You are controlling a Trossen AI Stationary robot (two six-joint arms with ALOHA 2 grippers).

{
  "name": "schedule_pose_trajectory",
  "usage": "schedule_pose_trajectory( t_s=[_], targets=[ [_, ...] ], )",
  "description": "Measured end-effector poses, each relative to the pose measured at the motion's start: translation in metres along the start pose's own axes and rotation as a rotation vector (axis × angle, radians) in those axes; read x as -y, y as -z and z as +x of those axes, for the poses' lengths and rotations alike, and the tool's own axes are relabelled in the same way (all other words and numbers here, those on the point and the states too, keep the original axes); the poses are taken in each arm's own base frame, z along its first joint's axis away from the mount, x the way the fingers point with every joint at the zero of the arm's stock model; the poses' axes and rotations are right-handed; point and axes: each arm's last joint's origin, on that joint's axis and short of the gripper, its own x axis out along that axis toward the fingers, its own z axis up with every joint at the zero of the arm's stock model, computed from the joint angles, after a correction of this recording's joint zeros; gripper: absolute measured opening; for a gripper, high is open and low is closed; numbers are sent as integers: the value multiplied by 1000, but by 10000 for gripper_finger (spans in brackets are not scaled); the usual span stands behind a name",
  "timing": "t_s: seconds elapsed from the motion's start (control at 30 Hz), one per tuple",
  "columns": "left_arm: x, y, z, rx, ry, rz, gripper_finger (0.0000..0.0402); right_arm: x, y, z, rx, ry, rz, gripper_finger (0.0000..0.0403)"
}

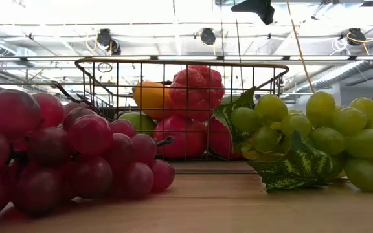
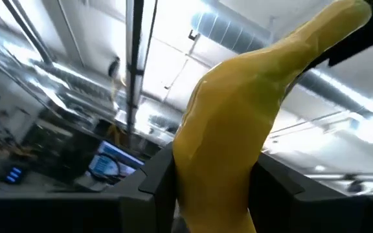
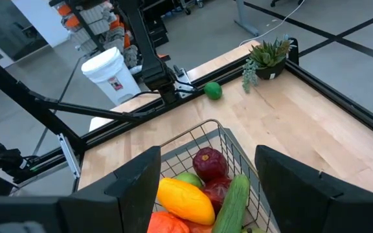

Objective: Build produce basket
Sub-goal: Put the banana into the gold wire basket

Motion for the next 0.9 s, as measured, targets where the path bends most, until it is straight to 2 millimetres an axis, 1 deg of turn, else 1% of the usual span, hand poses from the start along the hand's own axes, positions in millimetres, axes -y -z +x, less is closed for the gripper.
schedule_pose_trajectory(
  t_s=[0.27, 0.63, 0.77, 0.9],
  targets=[
    [-1, 0, 0, 4, -25, 324, 147, 1, 0, 0, 9, 23, 0, 247],
    [-1, 1, 0, -17, -26, 916, 147, 1, 0, 0, 8, 20, 4, 247],
    [-2, 4, 0, -56, -19, 1043, 147, 1, 0, 0, 8, 20, 4, 247],
    [-4, 8, -1, -103, -25, 1095, 147, 1, 0, 0, 8, 19, 4, 247]
  ],
)
